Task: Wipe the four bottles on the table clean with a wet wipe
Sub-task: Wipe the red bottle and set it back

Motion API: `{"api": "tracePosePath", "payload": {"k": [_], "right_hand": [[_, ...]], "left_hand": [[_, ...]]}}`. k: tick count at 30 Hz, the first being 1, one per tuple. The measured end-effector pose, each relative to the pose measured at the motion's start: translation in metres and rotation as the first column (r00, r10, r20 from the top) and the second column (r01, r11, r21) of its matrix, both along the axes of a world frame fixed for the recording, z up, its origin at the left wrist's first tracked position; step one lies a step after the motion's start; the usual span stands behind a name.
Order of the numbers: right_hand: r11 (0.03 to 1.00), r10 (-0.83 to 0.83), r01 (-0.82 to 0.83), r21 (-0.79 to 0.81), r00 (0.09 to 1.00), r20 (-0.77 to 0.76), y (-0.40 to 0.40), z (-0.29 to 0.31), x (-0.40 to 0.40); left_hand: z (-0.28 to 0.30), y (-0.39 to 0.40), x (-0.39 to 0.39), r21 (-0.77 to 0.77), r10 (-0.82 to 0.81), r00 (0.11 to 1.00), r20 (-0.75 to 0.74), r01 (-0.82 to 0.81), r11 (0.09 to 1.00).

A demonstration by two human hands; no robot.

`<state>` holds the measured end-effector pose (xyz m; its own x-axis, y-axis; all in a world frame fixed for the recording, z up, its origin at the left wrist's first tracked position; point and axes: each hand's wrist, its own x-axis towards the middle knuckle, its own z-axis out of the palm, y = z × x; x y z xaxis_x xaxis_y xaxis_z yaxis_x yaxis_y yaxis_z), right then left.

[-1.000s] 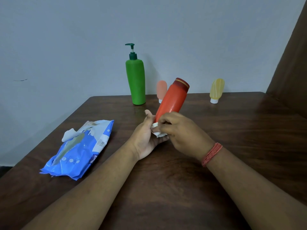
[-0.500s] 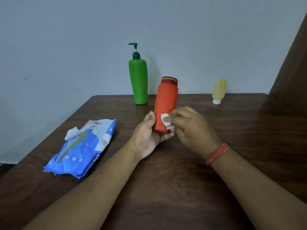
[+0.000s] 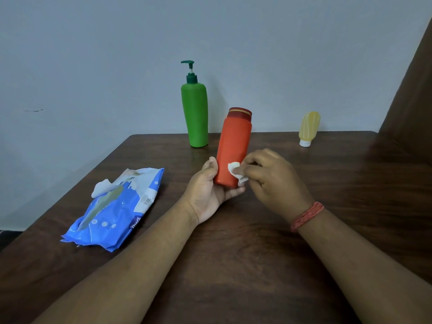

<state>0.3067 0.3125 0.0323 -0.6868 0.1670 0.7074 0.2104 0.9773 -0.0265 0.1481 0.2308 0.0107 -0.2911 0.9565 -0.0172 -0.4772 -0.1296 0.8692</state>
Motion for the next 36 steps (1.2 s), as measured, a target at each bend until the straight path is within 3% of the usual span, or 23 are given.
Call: {"api": "tracePosePath", "payload": {"k": [4,8,12,16,20,24,28,31,36], "right_hand": [[0.993,0.092,-0.099,0.071,0.991,0.093,-0.004,-0.003,-0.002],[1.000,0.003,-0.003,0.031,1.000,-0.011,0.002,0.000,0.001],[0.983,0.146,-0.156,0.093,0.984,0.106,-0.007,-0.006,-0.004],[0.997,0.042,-0.043,0.071,0.999,0.011,0.007,-0.003,-0.001],[0.987,0.124,-0.131,0.094,0.989,0.079,0.000,-0.005,-0.001],[0.998,0.020,-0.020,0.058,1.000,0.000,0.004,-0.001,0.000],[0.991,0.076,-0.080,0.104,0.996,0.039,0.000,-0.004,-0.002],[0.999,-0.046,0.048,0.015,0.989,-0.143,0.008,-0.002,0.000],[0.935,-0.234,0.085,-0.344,0.877,-0.420,0.021,-0.003,0.005]], "left_hand": [[0.000,-0.001,-0.002,-0.003,-0.001,1.000,0.005,0.001,1.000],[0.001,-0.001,-0.001,0.007,0.001,1.000,-0.001,-0.001,1.000],[0.001,-0.002,-0.001,-0.021,0.023,1.000,0.009,-0.023,1.000],[0.003,-0.002,0.000,-0.006,0.039,0.999,0.016,-0.039,0.999],[0.002,-0.003,-0.002,-0.019,0.034,0.999,0.000,-0.034,0.999],[0.004,-0.005,0.000,-0.020,0.015,1.000,-0.023,-0.016,1.000],[0.004,-0.005,0.001,-0.018,-0.007,0.998,-0.055,0.006,1.000],[0.005,-0.007,0.002,-0.016,-0.059,0.994,-0.094,0.058,0.998],[0.002,-0.009,0.005,-0.019,-0.150,0.957,-0.247,0.150,0.989]]}}
